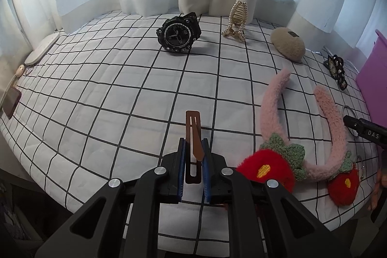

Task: Organize jewelry
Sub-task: 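Carry the brown clip and silver ring over the pink tub and open both tools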

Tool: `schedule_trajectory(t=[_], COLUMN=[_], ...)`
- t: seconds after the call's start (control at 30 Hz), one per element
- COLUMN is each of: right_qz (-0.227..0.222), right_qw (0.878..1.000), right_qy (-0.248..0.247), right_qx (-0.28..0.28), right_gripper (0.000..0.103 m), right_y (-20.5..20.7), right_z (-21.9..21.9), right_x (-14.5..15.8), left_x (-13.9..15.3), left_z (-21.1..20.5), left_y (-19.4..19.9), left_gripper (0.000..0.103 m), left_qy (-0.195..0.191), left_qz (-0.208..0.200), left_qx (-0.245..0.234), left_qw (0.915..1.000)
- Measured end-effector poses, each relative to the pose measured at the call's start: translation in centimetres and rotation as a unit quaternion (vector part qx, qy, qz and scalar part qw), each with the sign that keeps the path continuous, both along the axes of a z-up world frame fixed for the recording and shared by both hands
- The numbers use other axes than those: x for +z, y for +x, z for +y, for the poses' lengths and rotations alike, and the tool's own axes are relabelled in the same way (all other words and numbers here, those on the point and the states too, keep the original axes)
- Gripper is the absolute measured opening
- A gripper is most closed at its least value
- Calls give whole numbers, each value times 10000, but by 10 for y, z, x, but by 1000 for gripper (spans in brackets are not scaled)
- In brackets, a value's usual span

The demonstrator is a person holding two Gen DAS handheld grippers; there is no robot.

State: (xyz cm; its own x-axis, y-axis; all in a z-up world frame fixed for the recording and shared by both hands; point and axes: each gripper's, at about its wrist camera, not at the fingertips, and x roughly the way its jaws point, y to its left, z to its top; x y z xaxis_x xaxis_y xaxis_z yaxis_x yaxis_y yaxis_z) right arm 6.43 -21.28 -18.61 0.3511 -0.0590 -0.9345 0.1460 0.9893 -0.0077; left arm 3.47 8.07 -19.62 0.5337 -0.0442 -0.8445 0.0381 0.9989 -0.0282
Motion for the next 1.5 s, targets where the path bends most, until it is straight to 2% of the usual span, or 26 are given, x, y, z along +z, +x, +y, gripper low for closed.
schedule_trajectory(t=[0.47,0.73,0.93,1.13,1.27,1.4,1.5], right_qz=[-394,-898,-1382,-1865,-2113,-2120,-2014], right_qw=[9992,9956,9901,9821,9747,9688,9659], right_qy=[81,199,230,58,-194,-386,-454], right_qx=[71,172,78,-262,-706,-1225,-1563], right_gripper=[71,71,71,71,71,71,71], right_y=[0,-1,-13,-38,-63,-84,-96], right_z=[5,13,5,-29,-69,-118,-154], right_x=[42,96,145,200,232,245,242], left_x=[35,85,123,157,179,200,209], left_z=[3,-10,-49,-117,-176,-243,-296], left_y=[8,16,22,19,13,9,9], left_gripper=[12,12,12,12,12,12,12], left_qy=[83,65,-110,-406,-687,-1003,-1063], left_qz=[-301,-752,-1148,-1459,-1557,-1549,-1428], left_qx=[24,-229,-752,-1682,-2397,-3027,-3464], left_qw=[9995,9969,9905,9741,9558,9351,9210])
